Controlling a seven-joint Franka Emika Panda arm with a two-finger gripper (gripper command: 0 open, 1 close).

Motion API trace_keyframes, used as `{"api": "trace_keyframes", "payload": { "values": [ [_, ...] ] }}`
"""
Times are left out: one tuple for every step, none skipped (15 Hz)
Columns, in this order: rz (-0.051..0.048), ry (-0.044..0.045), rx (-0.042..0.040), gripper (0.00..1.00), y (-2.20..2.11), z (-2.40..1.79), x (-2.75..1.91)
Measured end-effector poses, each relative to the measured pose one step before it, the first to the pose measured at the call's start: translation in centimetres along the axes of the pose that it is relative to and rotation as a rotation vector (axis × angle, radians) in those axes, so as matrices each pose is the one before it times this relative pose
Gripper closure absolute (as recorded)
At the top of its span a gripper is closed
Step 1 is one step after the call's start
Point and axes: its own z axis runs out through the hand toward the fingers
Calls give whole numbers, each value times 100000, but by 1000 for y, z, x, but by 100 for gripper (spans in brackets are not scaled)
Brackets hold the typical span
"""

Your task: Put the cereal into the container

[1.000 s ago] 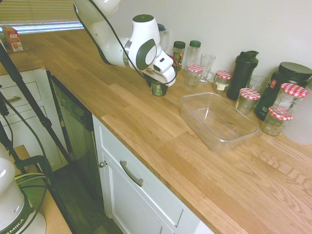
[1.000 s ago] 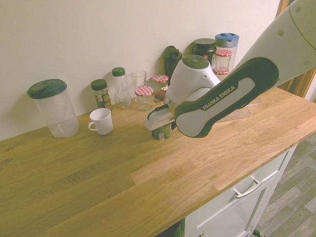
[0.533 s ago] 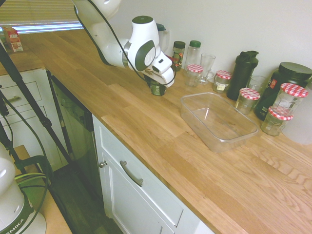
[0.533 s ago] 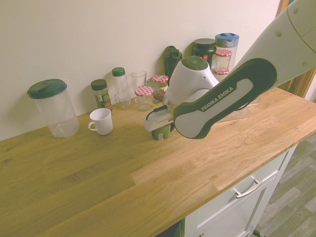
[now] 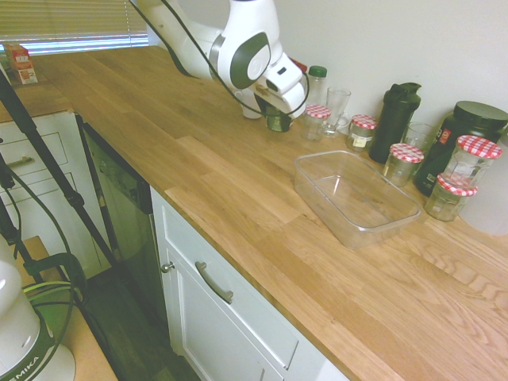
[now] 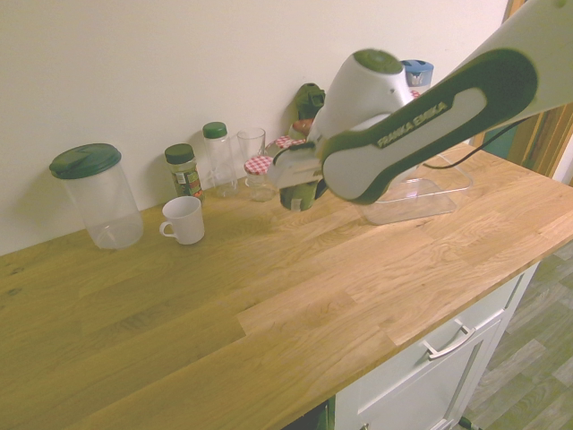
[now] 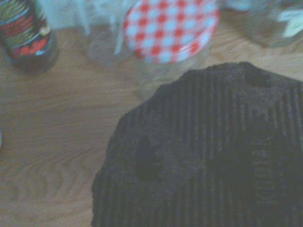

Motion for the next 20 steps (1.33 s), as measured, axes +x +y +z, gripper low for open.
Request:
{"api": "trace_keyframes", "payload": {
  "values": [
    [2020, 1897, 684, 100, 911, -1767, 1846],
    [1794, 1886, -158, 100, 1199, -1463, 1744],
    [1960, 1617, -1238, 100, 1560, -1050, 1706],
    [1655, 1299, -1855, 100, 1806, -430, 1564],
    [1759, 728, -2526, 100, 2190, 273, 1373],
    [1739, 213, -2727, 100, 2363, 796, 1109],
    [1861, -43, -2007, 100, 2337, 1051, 852],
    [1571, 78, -1264, 100, 1985, 1183, 585],
    [1343, 23, -543, 100, 1402, 1179, 335],
    [377, 90, 228, 100, 641, 1050, 265],
    [122, 475, 944, 100, 275, 943, 105],
    [236, 321, 766, 100, 163, 835, 229],
    [400, -91, 498, 100, 44, 636, 354],
    [444, -213, 39, 100, 31, 596, 510],
    [281, 2, -233, 100, 28, 603, 507],
    [341, -138, -411, 100, 65, 738, 417],
    [348, -303, -457, 100, 71, 773, 317],
    [64, -222, -456, 100, 49, 714, 287],
    [-57, -161, -397, 100, -17, 596, 172],
    [113, -181, -233, 100, -35, 486, 186]
  ]
}}
